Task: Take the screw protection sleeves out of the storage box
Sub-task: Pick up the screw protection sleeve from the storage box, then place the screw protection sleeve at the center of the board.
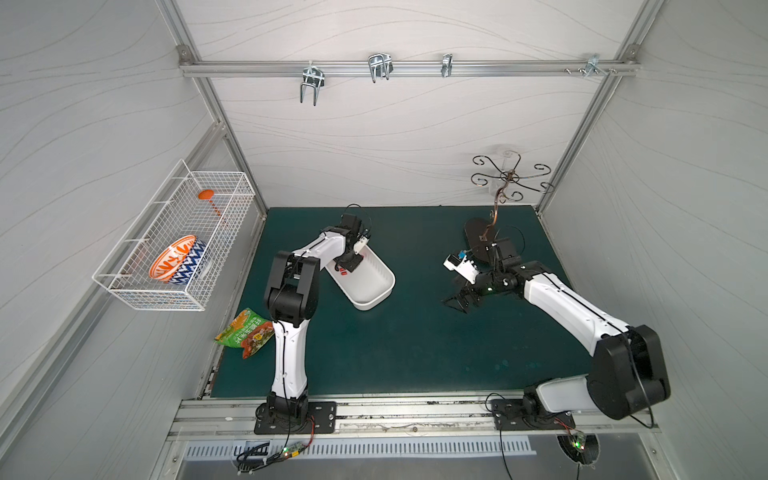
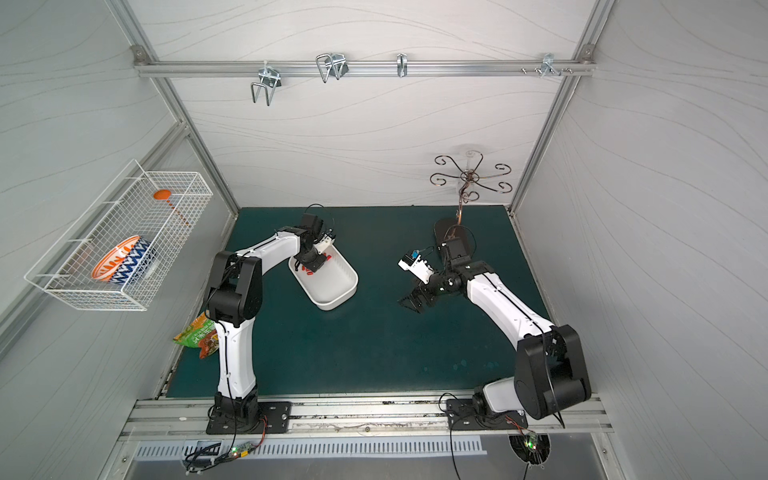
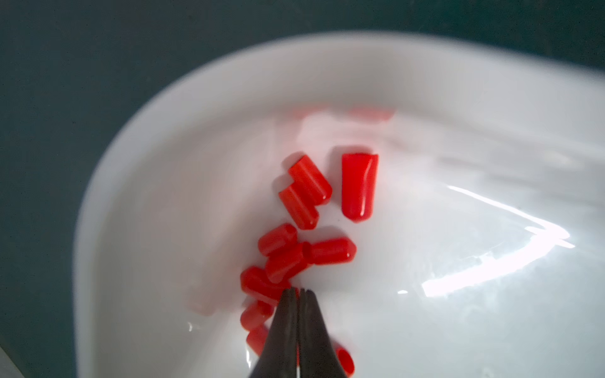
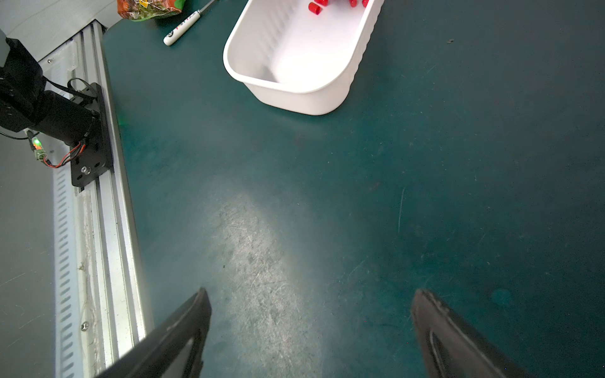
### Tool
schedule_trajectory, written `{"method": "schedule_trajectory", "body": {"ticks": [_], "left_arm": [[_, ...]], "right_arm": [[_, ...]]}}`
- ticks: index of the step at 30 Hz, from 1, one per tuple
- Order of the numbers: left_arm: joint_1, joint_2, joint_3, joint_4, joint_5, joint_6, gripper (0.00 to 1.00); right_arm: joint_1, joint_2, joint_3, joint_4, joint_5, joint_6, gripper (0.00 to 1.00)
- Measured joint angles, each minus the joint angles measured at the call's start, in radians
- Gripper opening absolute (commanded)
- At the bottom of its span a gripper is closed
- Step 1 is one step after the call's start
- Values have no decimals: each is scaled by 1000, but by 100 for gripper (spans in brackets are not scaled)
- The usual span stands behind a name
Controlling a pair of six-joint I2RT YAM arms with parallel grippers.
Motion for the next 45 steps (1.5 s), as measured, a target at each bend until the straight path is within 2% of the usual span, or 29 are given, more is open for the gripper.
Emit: {"method": "schedule_trajectory", "body": {"ticks": [8,21,28,31,38,45], "left_arm": [[3,-91,-32,-18,55,-1,0],[3,-309,-150,-84,238,-12,0],[2,-353,-158,-114,326,-18,0],[-9,-363,-158,-132,343,-11,0],[-93,-364,-85,-228,370,11,0],[-243,-301,93,-279,433,27,0]], "right_arm": [[0,0,0,0,0,-1,99],[-13,0,8,-6,23,-8,99],[-14,71,186,-67,10,-31,99],[-14,92,206,-61,-8,-40,99],[-38,93,153,-34,-33,-37,99],[-113,57,137,-28,-32,18,99]]}}
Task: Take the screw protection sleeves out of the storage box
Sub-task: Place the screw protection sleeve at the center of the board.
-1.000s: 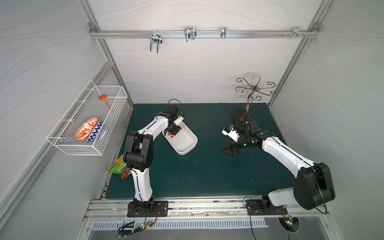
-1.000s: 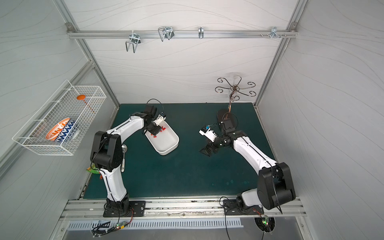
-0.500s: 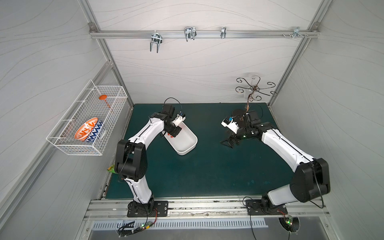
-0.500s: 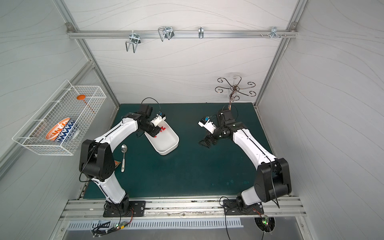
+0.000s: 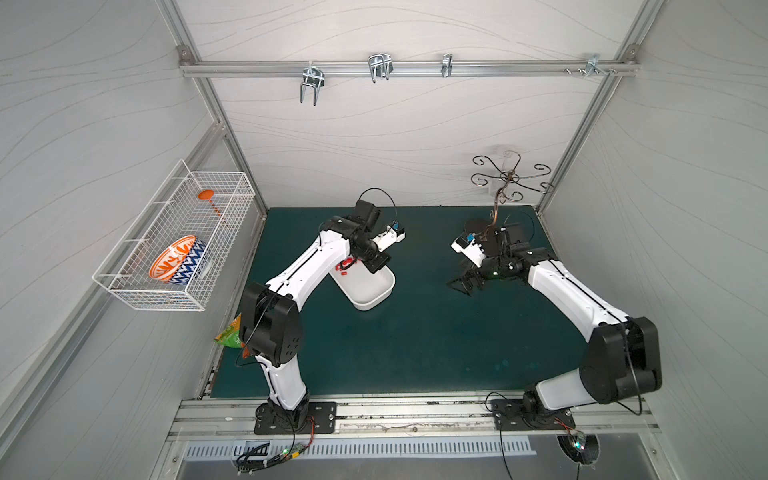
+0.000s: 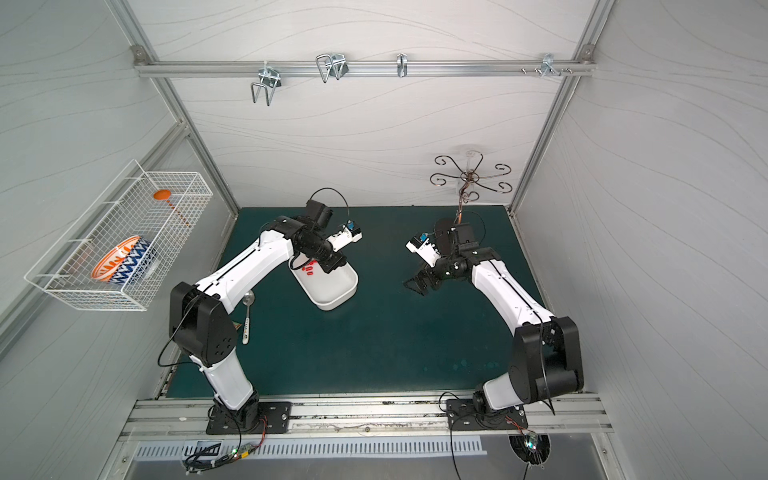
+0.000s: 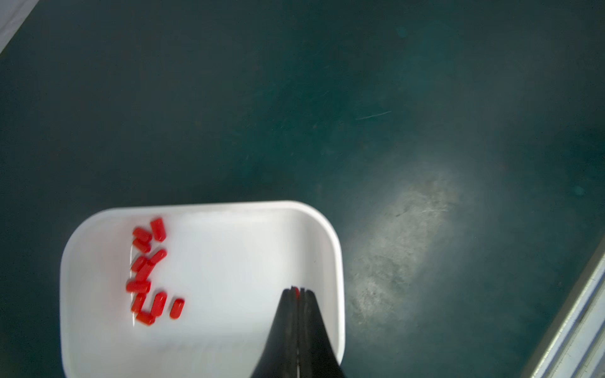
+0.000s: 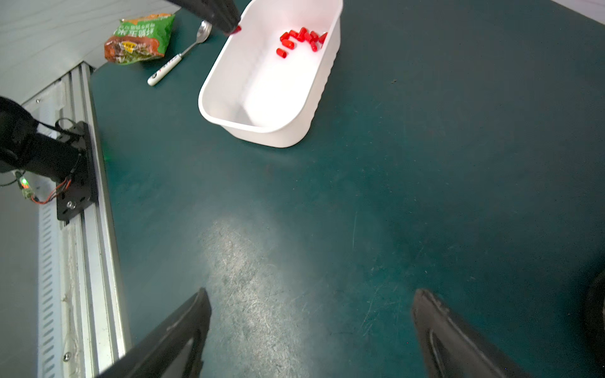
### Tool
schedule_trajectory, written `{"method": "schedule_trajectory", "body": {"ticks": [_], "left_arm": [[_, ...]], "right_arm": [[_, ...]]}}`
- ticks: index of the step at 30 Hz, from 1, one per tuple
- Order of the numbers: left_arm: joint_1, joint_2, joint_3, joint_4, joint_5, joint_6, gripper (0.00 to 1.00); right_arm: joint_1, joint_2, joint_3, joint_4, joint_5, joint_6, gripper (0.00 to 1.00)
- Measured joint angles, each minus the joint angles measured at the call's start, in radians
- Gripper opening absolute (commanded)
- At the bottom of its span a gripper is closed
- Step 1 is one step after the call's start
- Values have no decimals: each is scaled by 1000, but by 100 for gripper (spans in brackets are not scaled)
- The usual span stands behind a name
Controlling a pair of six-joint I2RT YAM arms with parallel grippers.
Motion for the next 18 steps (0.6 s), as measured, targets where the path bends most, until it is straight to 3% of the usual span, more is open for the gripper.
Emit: {"method": "schedule_trajectory", "body": {"ticks": [8,15,18], "left_arm": [[-109,315,251,8,46,-46,0],[-122,550,415,32,17,-119,0],[-123,602,446,39,-13,-132,9]], "right_arm": [[-117,-95,-48,-7,-7,82,99],[-241,-117,-64,6,-15,141,99],[-239,-114,-66,8,-19,145,99]]}}
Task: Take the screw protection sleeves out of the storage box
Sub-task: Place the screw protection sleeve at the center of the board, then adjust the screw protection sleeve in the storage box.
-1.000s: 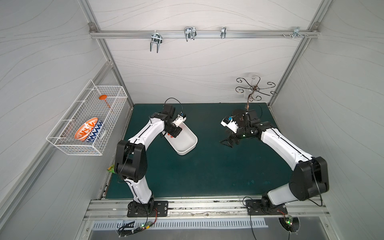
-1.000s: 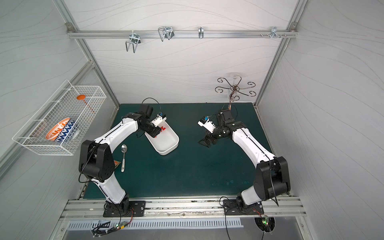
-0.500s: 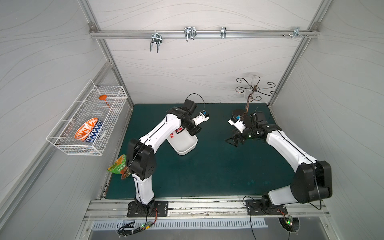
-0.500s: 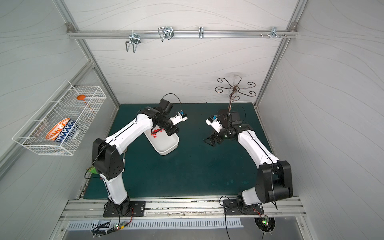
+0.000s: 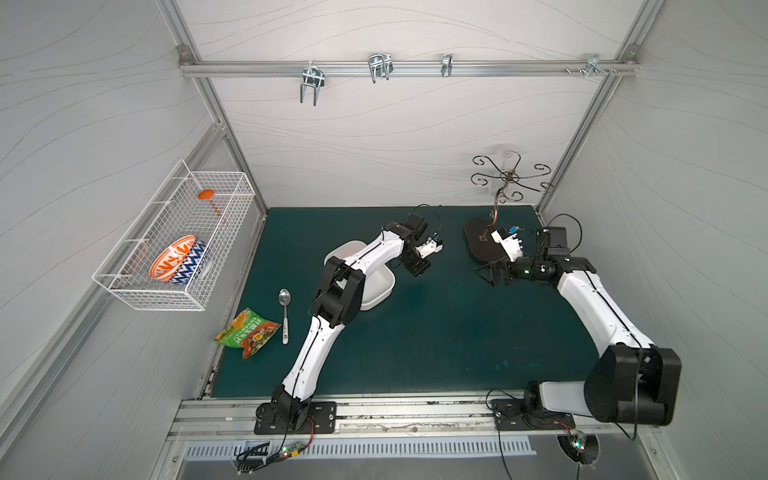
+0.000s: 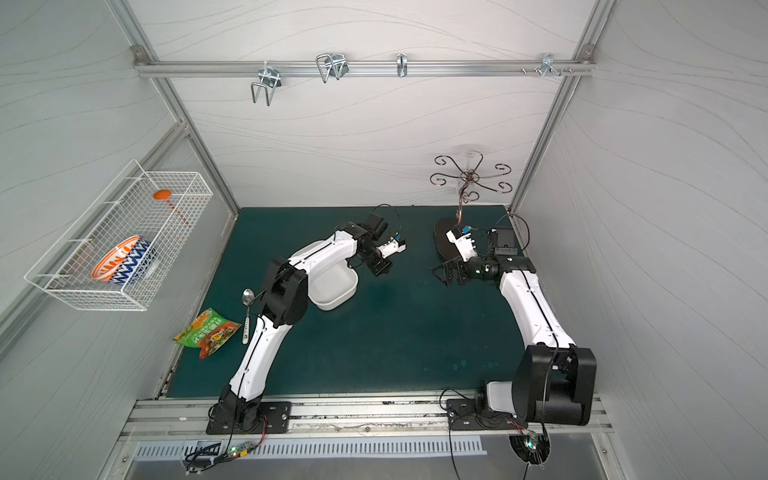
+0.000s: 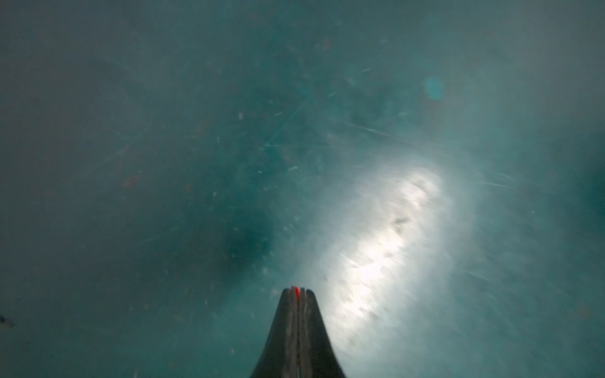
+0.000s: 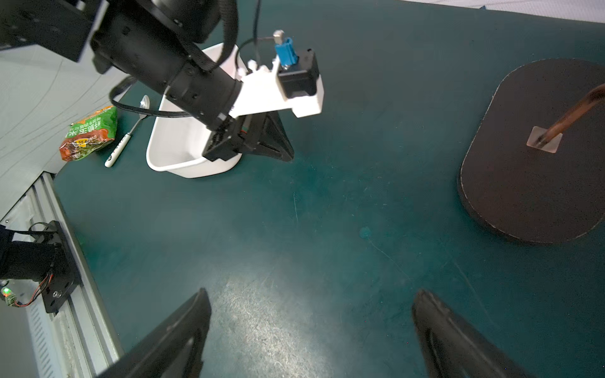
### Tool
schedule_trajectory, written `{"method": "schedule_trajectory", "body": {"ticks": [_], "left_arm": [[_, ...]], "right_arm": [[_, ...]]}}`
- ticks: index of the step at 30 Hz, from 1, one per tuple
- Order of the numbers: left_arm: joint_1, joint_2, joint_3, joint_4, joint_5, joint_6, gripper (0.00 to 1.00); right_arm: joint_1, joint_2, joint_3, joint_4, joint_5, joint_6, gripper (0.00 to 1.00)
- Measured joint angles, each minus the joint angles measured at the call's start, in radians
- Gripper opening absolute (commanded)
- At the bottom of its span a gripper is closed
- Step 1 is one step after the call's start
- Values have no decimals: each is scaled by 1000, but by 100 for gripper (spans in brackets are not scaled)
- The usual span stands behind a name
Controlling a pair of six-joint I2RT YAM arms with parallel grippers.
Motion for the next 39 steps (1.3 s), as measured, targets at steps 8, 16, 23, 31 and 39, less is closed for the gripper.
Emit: {"method": "schedule_trajectory", "body": {"ticks": [8,16,23,31,39], "left_arm": [[-1,25,14,7,-50,-11,28],[0,18,20,4,-62,-15,42],[31,-217,-170,-3,-16,-8,50],[231,-554,-435,19,21,11,53],[420,-584,-582,12,-16,82,56]], "right_arm": [[45,43,0,2,7,2,99],[83,55,0,2,24,-6,99],[95,39,-2,3,13,-39,99],[293,43,35,-5,-16,-143,99],[504,241,133,173,25,-105,99]]}}
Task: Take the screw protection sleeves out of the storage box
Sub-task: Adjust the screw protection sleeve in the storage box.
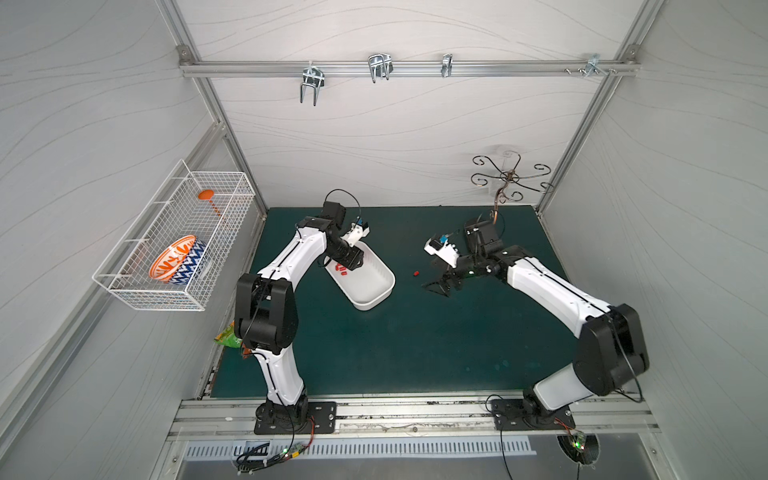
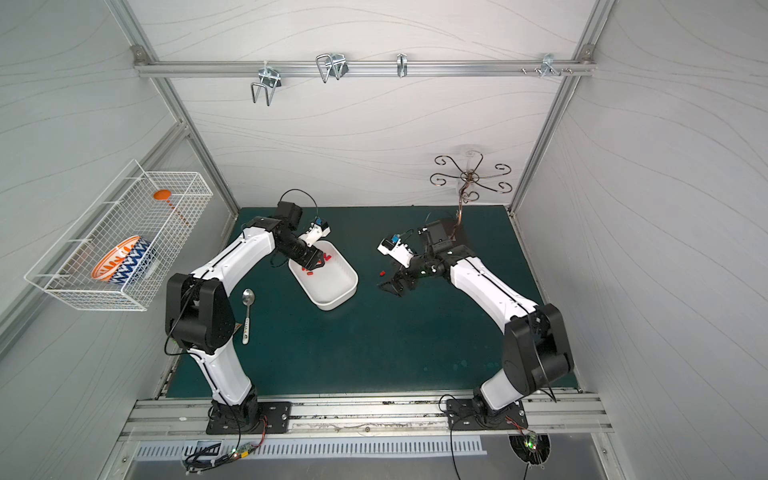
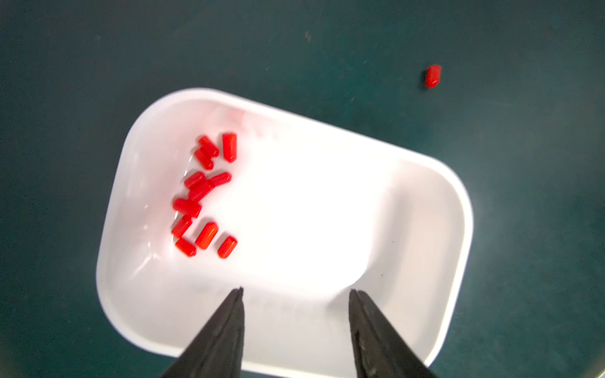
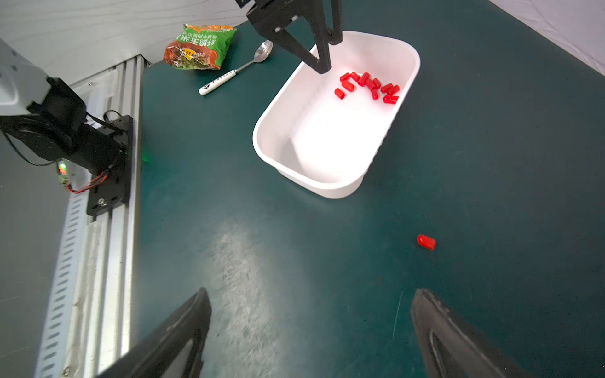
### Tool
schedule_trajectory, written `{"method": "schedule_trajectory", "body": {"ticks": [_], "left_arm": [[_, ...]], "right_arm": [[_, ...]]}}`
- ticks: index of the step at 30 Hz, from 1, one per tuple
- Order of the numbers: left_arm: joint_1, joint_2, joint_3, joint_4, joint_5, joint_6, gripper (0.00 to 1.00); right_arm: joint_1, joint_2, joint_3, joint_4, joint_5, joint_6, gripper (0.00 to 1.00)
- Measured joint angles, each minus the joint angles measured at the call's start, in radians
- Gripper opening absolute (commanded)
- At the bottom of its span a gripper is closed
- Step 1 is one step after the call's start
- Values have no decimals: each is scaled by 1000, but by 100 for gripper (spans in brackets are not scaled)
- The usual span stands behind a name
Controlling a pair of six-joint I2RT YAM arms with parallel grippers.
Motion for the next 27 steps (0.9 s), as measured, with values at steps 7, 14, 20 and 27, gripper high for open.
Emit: {"method": "schedule_trajectory", "body": {"ticks": [7,14,20,27], "left_arm": [[6,90,26,17,-74,89,55],[-12,221,100,71,-103,153,44],[-40,292,150,119,-109,205,39],[-52,354,192,148,-115,234,29]], "right_arm": [[79,116,15,157,10,122,99],[103,131,13,217,7,164,99],[100,130,5,217,10,159,99],[60,129,2,216,1,155,99]]}}
